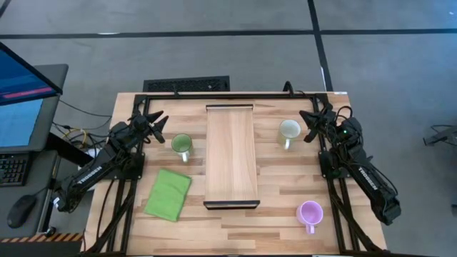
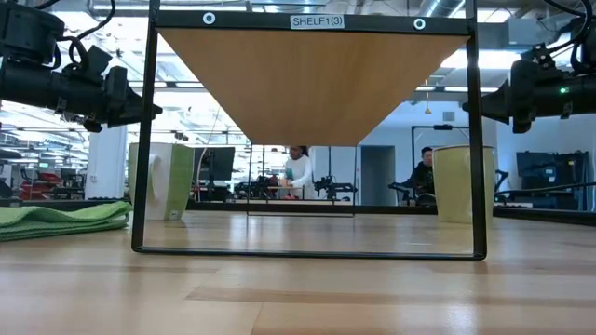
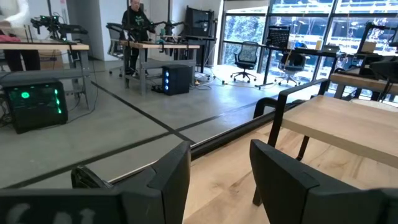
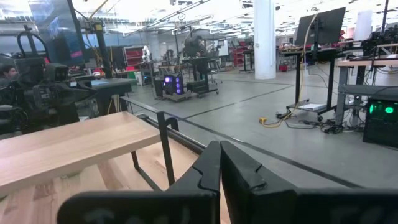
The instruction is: Stack small to large cups/mugs on shelf
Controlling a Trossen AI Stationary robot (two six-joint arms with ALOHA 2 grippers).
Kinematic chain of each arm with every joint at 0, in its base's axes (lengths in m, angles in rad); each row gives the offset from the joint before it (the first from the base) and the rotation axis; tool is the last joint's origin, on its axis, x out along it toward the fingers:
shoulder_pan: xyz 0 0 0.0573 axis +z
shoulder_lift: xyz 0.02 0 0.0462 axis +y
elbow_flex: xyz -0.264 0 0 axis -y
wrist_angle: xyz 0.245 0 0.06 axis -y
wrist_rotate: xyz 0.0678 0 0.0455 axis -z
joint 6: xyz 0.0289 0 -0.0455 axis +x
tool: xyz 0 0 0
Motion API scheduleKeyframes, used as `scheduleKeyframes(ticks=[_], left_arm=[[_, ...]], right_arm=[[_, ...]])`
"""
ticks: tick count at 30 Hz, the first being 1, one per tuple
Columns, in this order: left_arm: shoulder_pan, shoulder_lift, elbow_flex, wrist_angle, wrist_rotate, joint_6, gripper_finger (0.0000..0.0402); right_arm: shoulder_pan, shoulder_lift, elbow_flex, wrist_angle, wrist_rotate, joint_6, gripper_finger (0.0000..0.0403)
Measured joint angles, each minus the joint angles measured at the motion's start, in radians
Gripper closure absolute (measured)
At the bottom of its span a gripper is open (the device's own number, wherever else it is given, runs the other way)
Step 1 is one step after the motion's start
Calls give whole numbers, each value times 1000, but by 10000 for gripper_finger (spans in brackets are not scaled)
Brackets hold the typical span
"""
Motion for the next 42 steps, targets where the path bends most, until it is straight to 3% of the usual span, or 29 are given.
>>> scheduleKeyframes(ticks=[42], left_arm=[[0,0,0,0,0,0,244]], right_arm=[[0,0,0,0,-1,26,369]])
